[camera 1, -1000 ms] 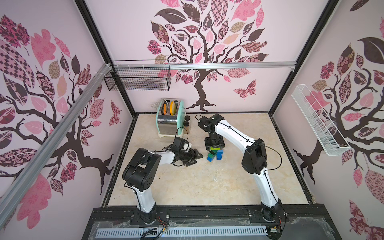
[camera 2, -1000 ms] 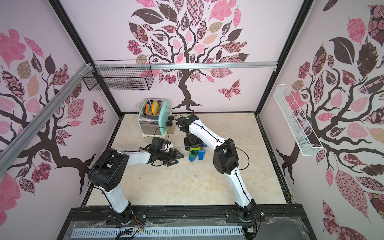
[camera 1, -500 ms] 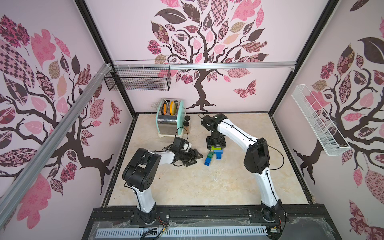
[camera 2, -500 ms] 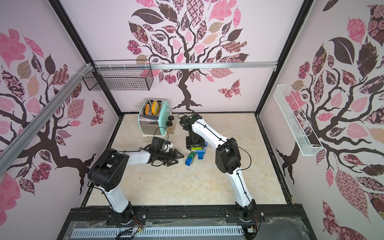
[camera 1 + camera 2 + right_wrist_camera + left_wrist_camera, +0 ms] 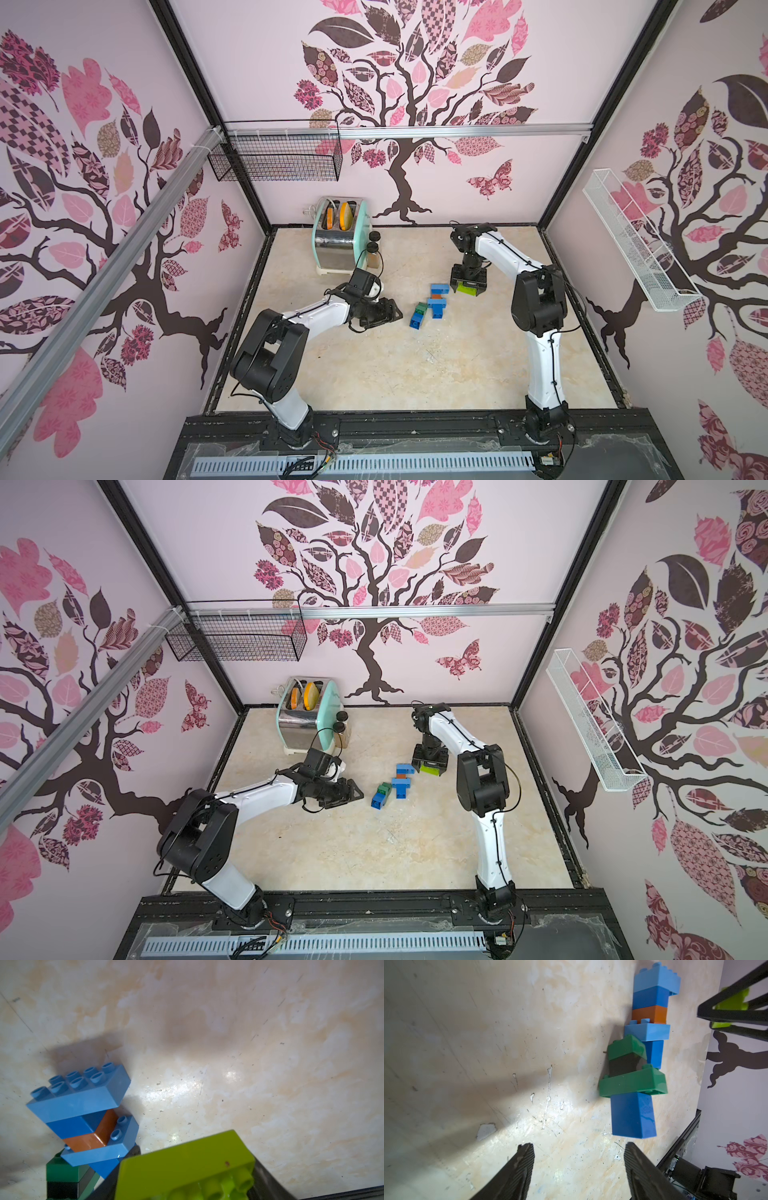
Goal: Assemble the letter f with lego
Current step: Place the lego brick at the center of the board.
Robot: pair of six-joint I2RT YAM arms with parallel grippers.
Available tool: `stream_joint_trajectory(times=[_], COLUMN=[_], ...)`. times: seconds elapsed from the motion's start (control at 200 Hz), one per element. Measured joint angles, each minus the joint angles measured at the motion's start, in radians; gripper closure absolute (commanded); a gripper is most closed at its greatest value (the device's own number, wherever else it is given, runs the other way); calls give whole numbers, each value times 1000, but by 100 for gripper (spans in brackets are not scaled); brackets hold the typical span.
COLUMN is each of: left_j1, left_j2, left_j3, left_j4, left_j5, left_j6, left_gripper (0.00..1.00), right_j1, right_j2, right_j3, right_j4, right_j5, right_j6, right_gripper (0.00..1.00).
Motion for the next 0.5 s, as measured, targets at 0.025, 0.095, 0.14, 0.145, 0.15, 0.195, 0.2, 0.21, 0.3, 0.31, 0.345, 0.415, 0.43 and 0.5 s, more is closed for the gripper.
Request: stream_joint_trajectory(times=[0.025, 0.095, 0.14, 0.145, 0.15, 0.195, 0.2, 0.21, 0.3, 0.31, 0.345, 0.415, 0.43, 0.5], left_j1=[-6, -24, -40, -42, -44, -60, -61, -65, -82, -83, -84, -86, -87, -97], left_j2=[-13, -46, -69, -71, -75, -96, -99, -104, -132, -134, -139, -140, -140, -140], left_j3=[10, 34, 46, 47, 49, 56, 58, 59, 71, 72, 74, 75, 75, 77], left_j4=[-13, -44, -64, -66, -68, -86, -88, -93, -124, -127, -138, -156, -162, -183], left_j5=[-12, -39, -54, -55, -56, -68, -68, -70, -78, -79, -82, -93, -97, -116], left_j6=[8, 31, 44, 45, 48, 61, 62, 65, 89, 91, 101, 119, 124, 148], left_gripper=[28, 28, 28, 28, 28, 28, 28, 28, 29, 29, 29, 29, 29, 29], right_j1=[1, 2, 3, 3, 3, 3, 3, 3, 3, 3, 1, -1, -1, -1], right_j2=[0, 0, 0, 0, 0, 0, 0, 0, -1, -1, -13, -59, -66, -97], right_j3=[-7, -35, -57, -60, -62, -93, -96, -105, -190, -203, -228, -301, -314, -365], right_j4=[7, 32, 47, 47, 47, 64, 65, 69, 109, 114, 118, 154, 161, 184], right_j5=[-1, -8, -8, -7, -7, -6, -6, -6, -4, -3, -18, -13, -13, -16], right_j6=[0, 1, 2, 3, 3, 4, 4, 5, 14, 16, 21, 30, 31, 39], right_gripper=[31, 31, 31, 31, 31, 31, 31, 31, 31, 31, 30, 30, 29, 27])
